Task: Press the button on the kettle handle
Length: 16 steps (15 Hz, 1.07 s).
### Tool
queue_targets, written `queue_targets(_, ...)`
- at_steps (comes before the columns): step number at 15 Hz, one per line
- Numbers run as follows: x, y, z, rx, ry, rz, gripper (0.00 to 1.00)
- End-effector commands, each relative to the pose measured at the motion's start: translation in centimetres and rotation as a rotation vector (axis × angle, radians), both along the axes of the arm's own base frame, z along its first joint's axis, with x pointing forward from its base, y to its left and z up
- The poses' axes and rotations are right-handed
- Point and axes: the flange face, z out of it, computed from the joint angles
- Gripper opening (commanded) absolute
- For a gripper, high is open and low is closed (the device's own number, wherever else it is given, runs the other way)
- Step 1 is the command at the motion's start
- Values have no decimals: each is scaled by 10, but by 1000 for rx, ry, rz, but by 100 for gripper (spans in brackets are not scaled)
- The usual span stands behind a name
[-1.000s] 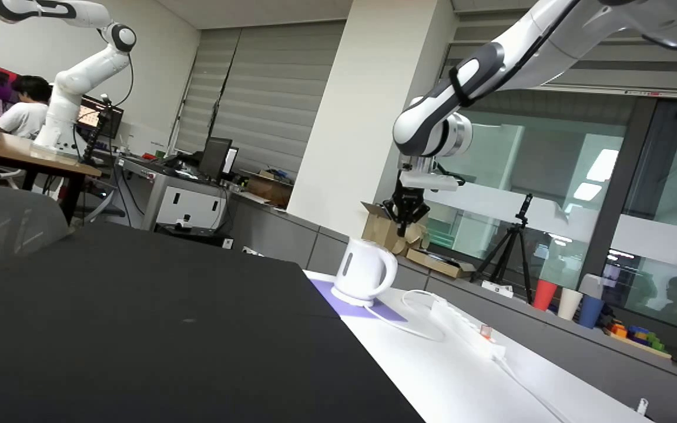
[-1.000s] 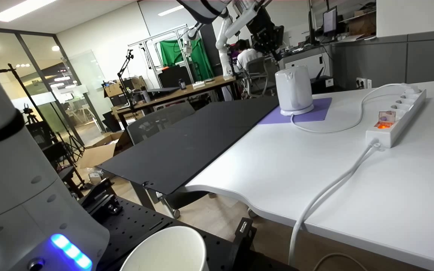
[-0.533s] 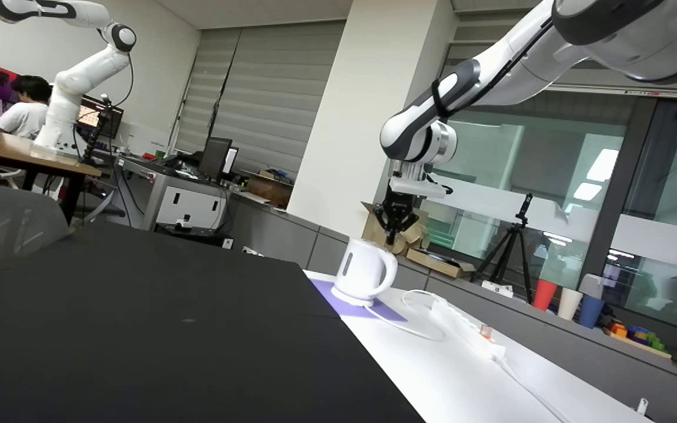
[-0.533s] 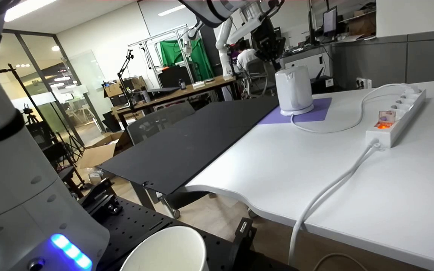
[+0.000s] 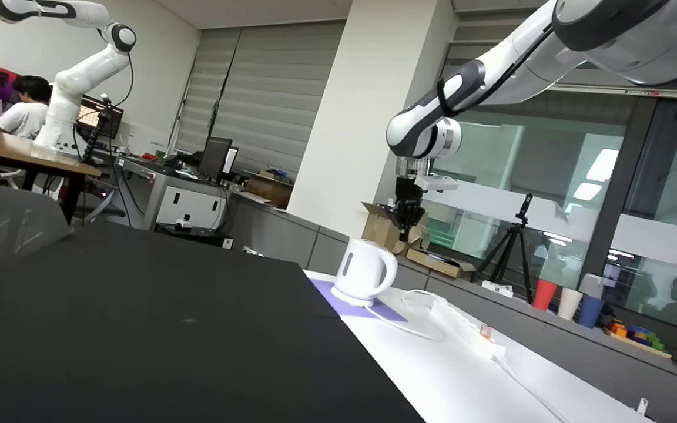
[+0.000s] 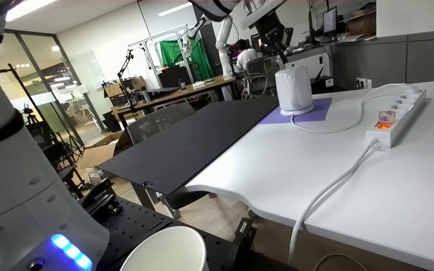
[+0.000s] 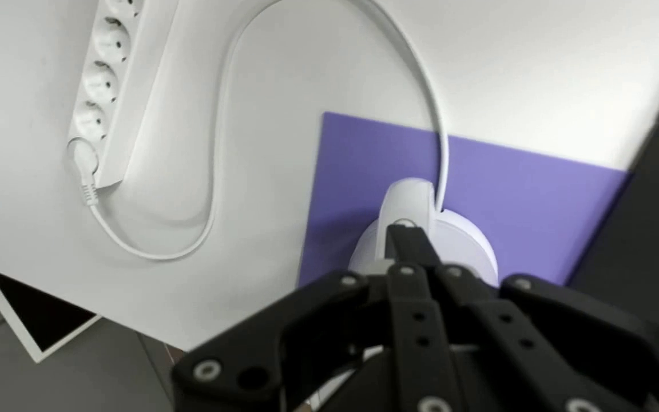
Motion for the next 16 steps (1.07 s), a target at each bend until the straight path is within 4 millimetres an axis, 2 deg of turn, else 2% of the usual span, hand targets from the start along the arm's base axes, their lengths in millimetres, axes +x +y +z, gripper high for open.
queue_targets(1, 0, -5, 3, -7, 6, 28, 0)
queue_targets(3, 0, -10, 5, -10, 9, 50, 0)
queue_targets(10, 1, -7, 5, -8, 10, 62, 0)
queue_targets(16, 4, -20, -12, 19, 32, 64, 0)
